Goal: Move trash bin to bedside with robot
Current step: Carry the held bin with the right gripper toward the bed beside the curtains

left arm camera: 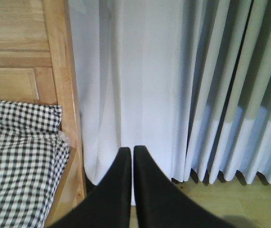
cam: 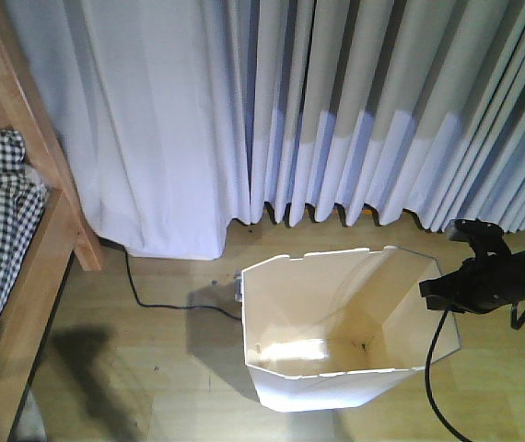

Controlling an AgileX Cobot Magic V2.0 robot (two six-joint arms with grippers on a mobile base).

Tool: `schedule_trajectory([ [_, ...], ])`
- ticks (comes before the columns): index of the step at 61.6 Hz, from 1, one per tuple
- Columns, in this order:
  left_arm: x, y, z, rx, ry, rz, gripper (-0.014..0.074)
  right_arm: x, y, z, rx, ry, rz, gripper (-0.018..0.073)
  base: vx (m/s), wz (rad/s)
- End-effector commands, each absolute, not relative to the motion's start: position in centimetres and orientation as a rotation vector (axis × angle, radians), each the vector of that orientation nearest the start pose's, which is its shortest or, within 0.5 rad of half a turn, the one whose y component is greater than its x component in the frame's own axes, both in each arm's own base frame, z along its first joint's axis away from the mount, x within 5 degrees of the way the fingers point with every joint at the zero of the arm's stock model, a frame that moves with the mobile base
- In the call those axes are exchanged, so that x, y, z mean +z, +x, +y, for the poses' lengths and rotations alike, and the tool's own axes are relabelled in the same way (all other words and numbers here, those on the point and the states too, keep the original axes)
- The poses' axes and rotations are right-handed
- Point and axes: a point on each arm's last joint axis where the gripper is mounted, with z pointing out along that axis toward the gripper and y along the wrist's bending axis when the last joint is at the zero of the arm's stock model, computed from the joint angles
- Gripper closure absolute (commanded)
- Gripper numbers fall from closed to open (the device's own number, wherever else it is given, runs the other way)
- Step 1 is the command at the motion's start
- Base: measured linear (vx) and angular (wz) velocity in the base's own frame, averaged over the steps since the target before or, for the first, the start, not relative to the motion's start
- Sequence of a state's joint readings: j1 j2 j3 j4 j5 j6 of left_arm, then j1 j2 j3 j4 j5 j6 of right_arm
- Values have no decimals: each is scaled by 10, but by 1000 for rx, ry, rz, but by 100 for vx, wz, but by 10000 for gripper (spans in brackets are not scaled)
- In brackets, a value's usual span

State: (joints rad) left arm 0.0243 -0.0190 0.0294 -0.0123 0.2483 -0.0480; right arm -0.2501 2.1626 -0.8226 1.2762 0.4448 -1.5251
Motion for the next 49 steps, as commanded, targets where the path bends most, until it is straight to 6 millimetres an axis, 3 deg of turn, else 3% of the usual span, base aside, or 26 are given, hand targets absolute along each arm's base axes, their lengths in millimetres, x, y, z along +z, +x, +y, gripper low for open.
schedule_trajectory([
  [1, 179, 56, 1, -40, -78, 1690, 602, 54, 314, -30, 702, -64, 2683, 565, 26, -3],
  [49, 179, 56, 1, -40, -78, 1690, 602, 54, 314, -30, 702, -64, 2683, 565, 8, 0],
])
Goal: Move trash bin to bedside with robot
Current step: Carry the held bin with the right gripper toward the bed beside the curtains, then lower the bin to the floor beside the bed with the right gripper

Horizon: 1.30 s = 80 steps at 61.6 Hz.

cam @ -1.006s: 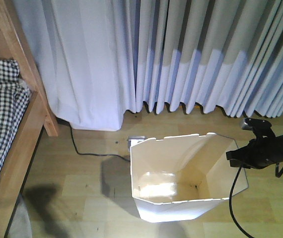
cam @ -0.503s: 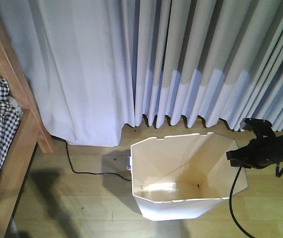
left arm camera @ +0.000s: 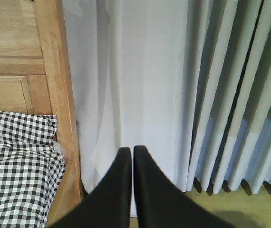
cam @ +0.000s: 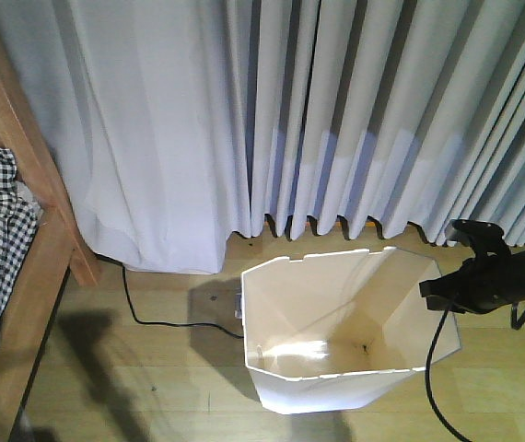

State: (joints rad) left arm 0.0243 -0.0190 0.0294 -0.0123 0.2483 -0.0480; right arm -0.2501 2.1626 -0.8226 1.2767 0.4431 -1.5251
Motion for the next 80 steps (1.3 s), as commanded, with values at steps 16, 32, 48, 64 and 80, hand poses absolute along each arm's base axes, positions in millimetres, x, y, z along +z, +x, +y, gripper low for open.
schedule_trajectory([
  [16, 179, 56, 1, -40, -78, 1690, 602, 53, 315, -31, 691, -60, 2684, 565, 0, 0],
  [32, 179, 56, 1, -40, -78, 1690, 602, 55, 315, -29, 724, -51, 2675, 565, 0, 0],
  [48, 179, 56, 1, -40, -78, 1690, 602, 47, 325, -32, 734, 143, 2642, 565, 0, -1],
  [64, 179, 56, 1, -40, -78, 1690, 602, 8, 348, -35, 807, 187, 2677, 565, 0, 0],
  [80, 179, 56, 1, -40, -78, 1690, 602, -38, 371, -41, 831, 195, 2699, 565, 0, 0],
])
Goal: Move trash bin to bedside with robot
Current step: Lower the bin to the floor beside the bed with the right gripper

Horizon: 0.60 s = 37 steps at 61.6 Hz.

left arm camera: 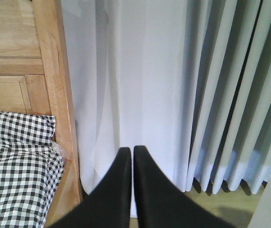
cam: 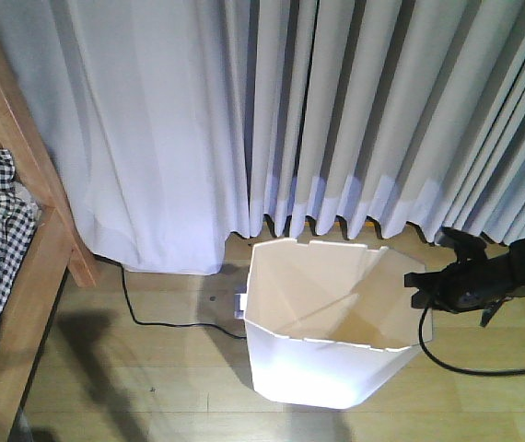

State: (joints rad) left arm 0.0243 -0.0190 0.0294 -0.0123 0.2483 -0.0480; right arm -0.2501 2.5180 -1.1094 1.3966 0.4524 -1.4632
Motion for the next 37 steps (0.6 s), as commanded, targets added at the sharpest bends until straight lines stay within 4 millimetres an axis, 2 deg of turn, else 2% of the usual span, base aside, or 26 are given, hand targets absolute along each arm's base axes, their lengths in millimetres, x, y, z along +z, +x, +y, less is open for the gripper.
schedule_trajectory([
  [1, 179, 56, 1, -40, -78, 1690, 602, -42, 373, -41, 832, 198, 2700, 565, 0, 0],
  [11, 179, 56, 1, -40, -78, 1690, 602, -65, 384, -43, 857, 217, 2696, 565, 0, 0],
  [23, 179, 56, 1, -40, -78, 1690, 602, -89, 391, -44, 877, 144, 2713, 565, 0, 0],
  [37, 179, 56, 1, -40, -78, 1690, 602, -116, 399, -37, 937, 100, 2706, 565, 0, 0],
])
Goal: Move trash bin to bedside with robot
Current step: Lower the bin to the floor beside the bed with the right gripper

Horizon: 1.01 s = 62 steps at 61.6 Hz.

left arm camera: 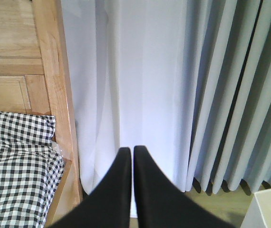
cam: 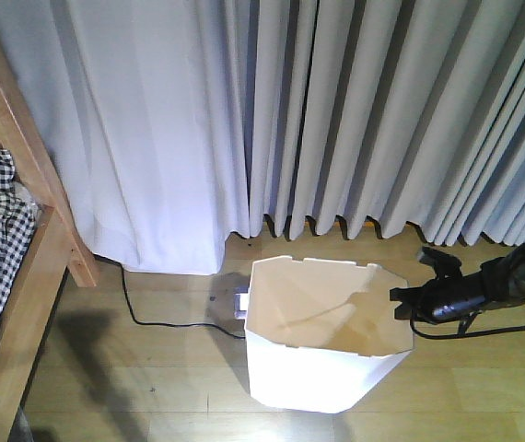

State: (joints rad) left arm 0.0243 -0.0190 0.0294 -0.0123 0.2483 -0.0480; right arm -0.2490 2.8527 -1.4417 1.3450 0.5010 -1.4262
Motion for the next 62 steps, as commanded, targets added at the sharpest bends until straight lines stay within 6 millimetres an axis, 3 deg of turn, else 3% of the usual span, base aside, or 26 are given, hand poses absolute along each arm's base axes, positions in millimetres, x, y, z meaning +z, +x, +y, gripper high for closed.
schedule_trajectory([
  [1, 179, 56, 1, -40, -78, 1690, 602, -117, 400, -35, 936, 87, 2708, 565, 0, 0],
  [10, 179, 56, 1, -40, -78, 1690, 602, -128, 409, -12, 924, -105, 2742, 565, 0, 0],
  [19, 179, 56, 1, -40, -78, 1690, 602, -141, 420, 1, 944, -46, 2746, 565, 0, 0],
  [36, 179, 56, 1, -40, -78, 1690, 602, -162, 421, 0, 931, 84, 2757, 560, 0, 0],
  [62, 179, 56, 1, -40, -78, 1690, 602, -180, 413, -6, 801, 54, 2813, 544, 0, 0],
])
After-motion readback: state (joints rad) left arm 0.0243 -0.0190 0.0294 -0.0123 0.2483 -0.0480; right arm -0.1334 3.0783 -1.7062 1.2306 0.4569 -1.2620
